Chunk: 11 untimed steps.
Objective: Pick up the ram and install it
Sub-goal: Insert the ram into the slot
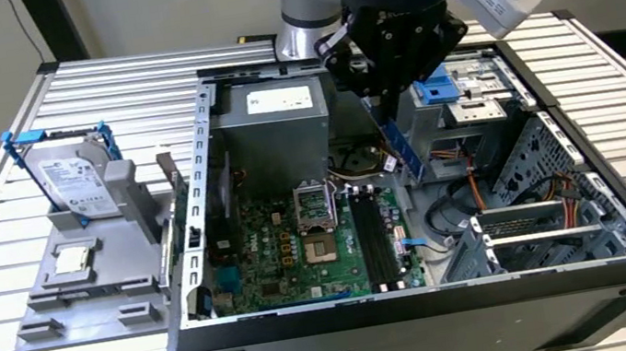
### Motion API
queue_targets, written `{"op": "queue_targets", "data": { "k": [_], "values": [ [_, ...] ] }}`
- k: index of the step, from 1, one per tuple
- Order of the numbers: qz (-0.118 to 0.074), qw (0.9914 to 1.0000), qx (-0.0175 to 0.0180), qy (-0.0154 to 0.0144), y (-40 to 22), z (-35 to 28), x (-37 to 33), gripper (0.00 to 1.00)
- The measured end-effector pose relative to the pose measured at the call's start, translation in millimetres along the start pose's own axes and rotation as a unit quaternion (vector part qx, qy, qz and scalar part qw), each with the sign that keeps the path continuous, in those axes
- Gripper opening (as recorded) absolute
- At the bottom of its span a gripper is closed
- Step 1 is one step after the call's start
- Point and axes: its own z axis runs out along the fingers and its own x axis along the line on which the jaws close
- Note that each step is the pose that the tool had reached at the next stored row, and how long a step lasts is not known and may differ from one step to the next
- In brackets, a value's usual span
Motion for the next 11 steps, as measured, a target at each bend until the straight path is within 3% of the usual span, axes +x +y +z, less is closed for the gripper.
{"op": "queue_targets", "data": {
  "k": [11],
  "values": [
    [0.009, 0.99996, 0.0003, 0.0001, -1.1, 7.6, -7.8, 0.00]
  ]
}}
